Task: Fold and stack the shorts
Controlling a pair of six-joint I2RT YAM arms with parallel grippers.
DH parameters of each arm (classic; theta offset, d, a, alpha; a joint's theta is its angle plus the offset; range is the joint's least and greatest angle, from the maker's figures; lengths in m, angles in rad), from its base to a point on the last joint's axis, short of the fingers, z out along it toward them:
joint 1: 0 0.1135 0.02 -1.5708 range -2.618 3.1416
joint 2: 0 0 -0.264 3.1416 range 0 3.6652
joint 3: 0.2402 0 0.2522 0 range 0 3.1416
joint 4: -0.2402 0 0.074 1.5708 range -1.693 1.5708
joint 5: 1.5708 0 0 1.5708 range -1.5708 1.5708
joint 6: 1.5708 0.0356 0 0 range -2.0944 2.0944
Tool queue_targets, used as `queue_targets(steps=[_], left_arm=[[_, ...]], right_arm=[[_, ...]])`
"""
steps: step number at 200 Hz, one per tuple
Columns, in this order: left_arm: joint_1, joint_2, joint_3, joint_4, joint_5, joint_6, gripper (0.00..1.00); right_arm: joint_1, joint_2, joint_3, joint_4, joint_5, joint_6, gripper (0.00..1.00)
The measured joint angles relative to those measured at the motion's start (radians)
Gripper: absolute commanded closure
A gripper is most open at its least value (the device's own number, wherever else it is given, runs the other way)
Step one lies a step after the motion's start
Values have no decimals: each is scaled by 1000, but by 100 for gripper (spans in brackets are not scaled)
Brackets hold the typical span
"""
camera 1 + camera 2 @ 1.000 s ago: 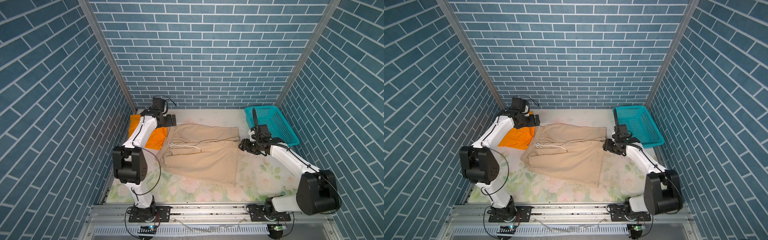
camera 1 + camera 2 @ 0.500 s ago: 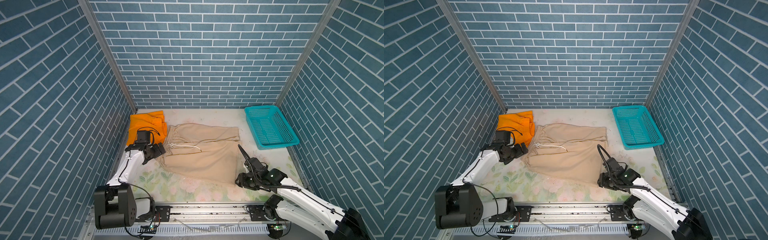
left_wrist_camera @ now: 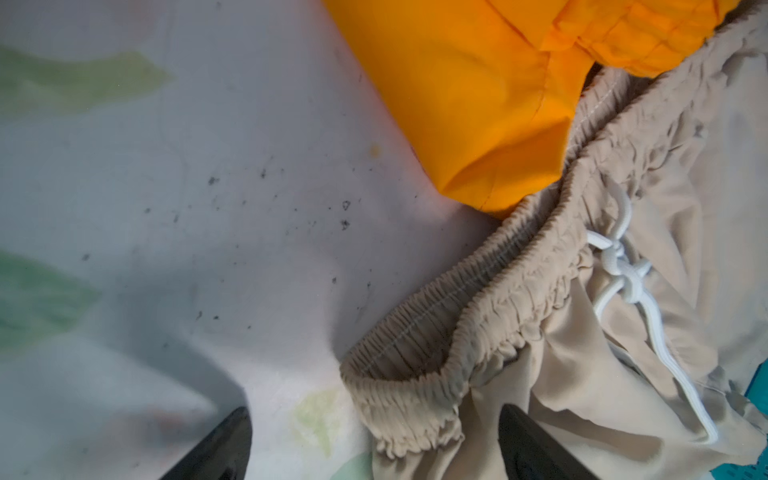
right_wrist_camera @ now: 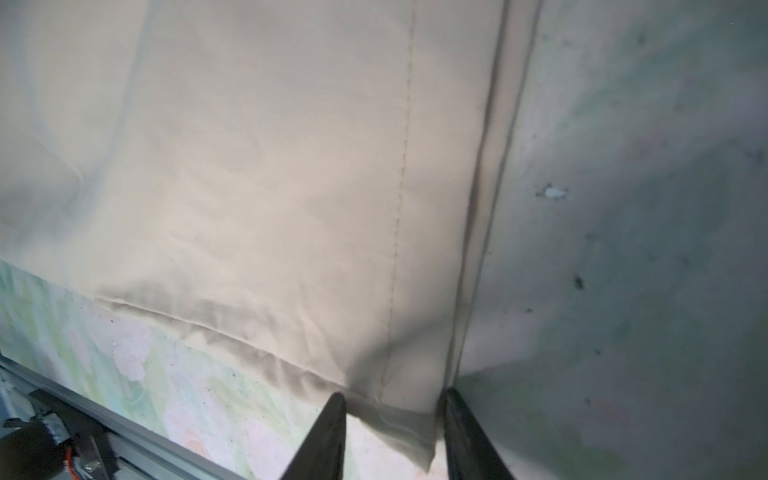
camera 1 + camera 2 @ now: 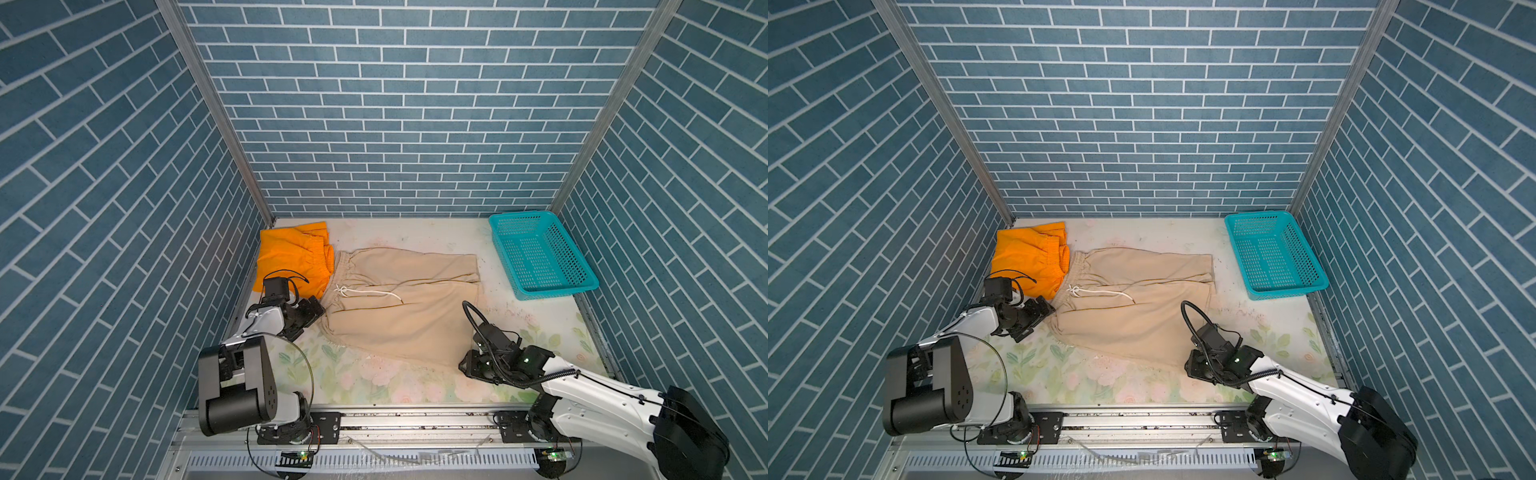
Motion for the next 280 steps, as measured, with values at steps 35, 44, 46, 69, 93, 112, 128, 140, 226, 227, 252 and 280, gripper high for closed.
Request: queue_targets(steps=[35, 44, 46, 69, 93, 112, 128, 140, 226, 227, 252, 280], left_arm=[[0, -1, -11, 19, -7, 7, 13], [0, -1, -17, 33, -8, 8, 14], [0, -1, -18, 35, -8, 8, 14], [0, 5, -33, 86, -2, 8, 24], [-2, 19, -48, 151, 19, 3, 36], [-11, 34, -50, 177, 25, 0, 46], [-24, 46, -50, 182, 26, 6, 63], [-31, 56, -48, 177, 24, 15, 83], [-50, 0, 92, -143, 60, 68, 100], [-51, -4, 100, -155, 60, 70, 100], [-60, -72, 253, -364, 74, 134, 100], [-60, -110, 408, -591, 62, 230, 100]], right_arm=[[9, 5, -13, 27, 19, 29, 100], [9, -5, -13, 26, 26, 29, 100], [9, -6, -13, 26, 27, 29, 100], [9, -44, -13, 19, 40, 29, 100], [9, -76, -12, 3, 49, 29, 100], [9, -102, -12, -11, 56, 29, 100], [9, -121, -11, -27, 64, 29, 100], [9, -128, -11, -39, 72, 29, 100], [3, -138, 214, -319, 168, -39, 100], [3, -139, 217, -322, 169, -40, 100], [-13, -178, 319, -438, 210, -93, 100], [-63, -196, 406, -554, 237, -161, 100]])
